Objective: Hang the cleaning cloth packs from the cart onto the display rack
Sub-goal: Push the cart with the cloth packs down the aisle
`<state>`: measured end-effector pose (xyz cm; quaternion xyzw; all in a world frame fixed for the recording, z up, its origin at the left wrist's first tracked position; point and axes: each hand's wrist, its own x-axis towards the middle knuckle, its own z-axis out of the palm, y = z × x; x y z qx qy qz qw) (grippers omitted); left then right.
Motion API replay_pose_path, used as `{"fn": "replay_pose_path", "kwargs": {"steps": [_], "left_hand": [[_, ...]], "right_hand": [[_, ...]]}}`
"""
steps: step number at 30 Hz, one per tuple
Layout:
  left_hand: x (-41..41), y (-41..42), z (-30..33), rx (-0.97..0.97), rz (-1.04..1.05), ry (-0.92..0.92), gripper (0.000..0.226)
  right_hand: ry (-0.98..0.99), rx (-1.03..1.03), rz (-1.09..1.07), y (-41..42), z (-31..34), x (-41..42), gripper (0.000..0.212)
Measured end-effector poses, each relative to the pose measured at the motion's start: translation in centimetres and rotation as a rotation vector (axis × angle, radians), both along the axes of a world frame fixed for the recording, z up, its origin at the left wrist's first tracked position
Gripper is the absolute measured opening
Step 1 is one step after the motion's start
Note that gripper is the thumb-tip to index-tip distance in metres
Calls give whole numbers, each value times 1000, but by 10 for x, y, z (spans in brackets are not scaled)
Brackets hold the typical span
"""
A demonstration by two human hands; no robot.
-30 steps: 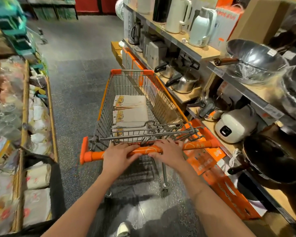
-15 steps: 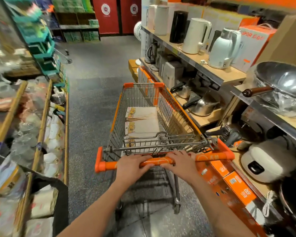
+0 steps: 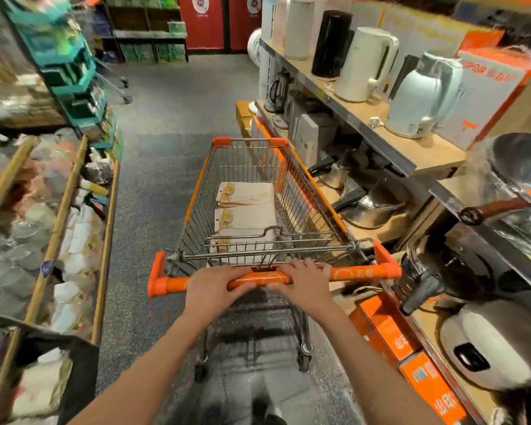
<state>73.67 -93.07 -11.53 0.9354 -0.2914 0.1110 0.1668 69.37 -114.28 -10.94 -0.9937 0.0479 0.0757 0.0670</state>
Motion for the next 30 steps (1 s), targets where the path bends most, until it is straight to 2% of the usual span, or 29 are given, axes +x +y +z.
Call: {"fn": "replay_pose_path", "kwargs": {"steps": [6, 17, 27, 30], "left_hand": [[44, -28, 3, -2, 44, 37, 69], [115, -67, 6, -55, 97, -19, 60], [183, -80, 4, -60, 120, 40, 69], [207, -84, 4, -51, 121, 33, 65]], "right_hand": [[-34, 3, 62, -31, 2, 51, 66], [-98, 25, 118, -71, -2, 130, 63], [-100, 13, 141, -86, -3, 203, 61], [-60, 15, 144, -89, -1, 228, 59]]}}
